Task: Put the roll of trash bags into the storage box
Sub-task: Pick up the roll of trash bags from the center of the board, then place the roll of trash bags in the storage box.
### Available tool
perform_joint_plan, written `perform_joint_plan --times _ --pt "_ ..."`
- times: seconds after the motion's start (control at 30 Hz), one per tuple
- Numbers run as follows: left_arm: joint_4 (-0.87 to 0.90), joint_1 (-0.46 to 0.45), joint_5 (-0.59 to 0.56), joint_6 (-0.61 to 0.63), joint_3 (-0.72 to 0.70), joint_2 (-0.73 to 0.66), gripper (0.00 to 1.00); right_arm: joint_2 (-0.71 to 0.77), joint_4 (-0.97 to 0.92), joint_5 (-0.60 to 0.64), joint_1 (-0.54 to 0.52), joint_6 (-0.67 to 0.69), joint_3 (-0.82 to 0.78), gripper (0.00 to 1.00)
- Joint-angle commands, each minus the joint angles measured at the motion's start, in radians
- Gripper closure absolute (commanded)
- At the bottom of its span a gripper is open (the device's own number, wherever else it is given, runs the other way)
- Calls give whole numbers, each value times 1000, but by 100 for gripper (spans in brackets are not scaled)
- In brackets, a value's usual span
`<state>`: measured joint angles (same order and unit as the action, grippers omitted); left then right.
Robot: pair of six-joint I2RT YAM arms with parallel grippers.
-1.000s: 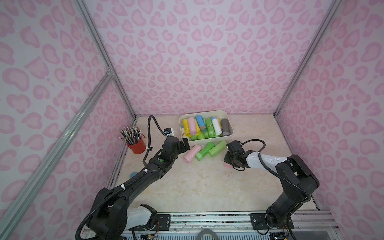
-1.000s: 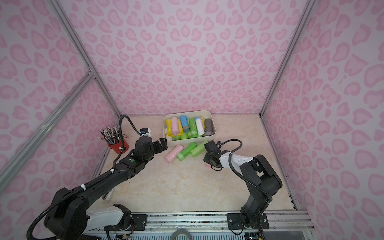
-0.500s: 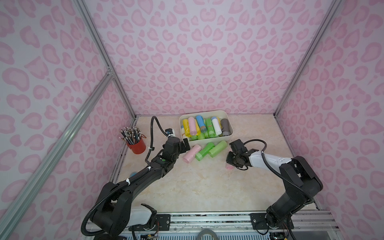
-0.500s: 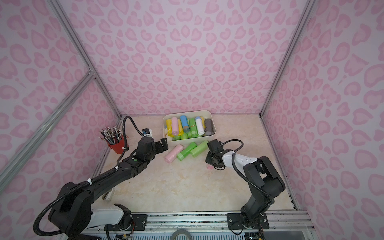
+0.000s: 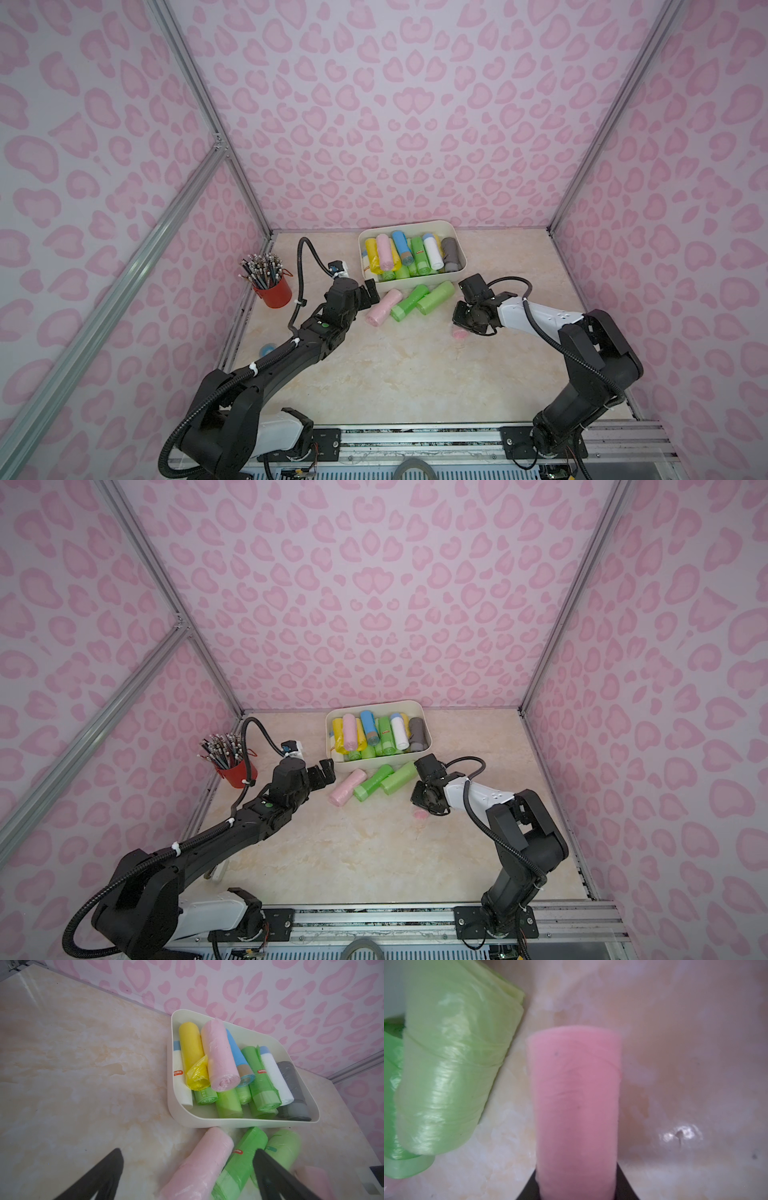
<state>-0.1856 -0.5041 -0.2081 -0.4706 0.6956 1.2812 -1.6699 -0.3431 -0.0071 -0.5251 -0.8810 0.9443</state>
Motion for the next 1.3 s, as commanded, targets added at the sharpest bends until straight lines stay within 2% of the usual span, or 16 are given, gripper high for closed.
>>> perform_joint_plan --times 0.0,0.17,0.27,0.37,0.47,0.6,0.8,1.03,1.2,1.23,1.27 --pt "-27 1 3 2 -9 -33 0 0 -74 30 0 20 7 80" --pt "-2 1 -5 13 -21 -95 0 53 -126 50 -4 53 50 81" --pt "17 2 -5 19 -22 -132 0 74 -134 10 -3 87 105 89" --pt "39 3 10 10 -22 -167 0 53 -146 -48 1 120 201 90" --pt "41 3 48 -12 -33 -211 0 10 -167 -51 2 161 311 90" --pt "38 2 67 -34 -55 -273 1 -93 -171 -28 16 269 489 90" --pt "81 2 78 -29 -51 -313 1 -334 -260 -59 80 393 799 90" --pt "102 3 128 -41 -45 -298 1 -517 -313 -94 106 517 1027 89" --pt "72 1 157 -48 -45 -272 0 -615 -366 -111 118 525 1162 88" --pt "68 1 160 -49 -41 -265 1 -634 -377 -106 120 522 1186 86" --pt "67 1 162 -47 -36 -258 0 -649 -395 -94 121 518 1206 80"
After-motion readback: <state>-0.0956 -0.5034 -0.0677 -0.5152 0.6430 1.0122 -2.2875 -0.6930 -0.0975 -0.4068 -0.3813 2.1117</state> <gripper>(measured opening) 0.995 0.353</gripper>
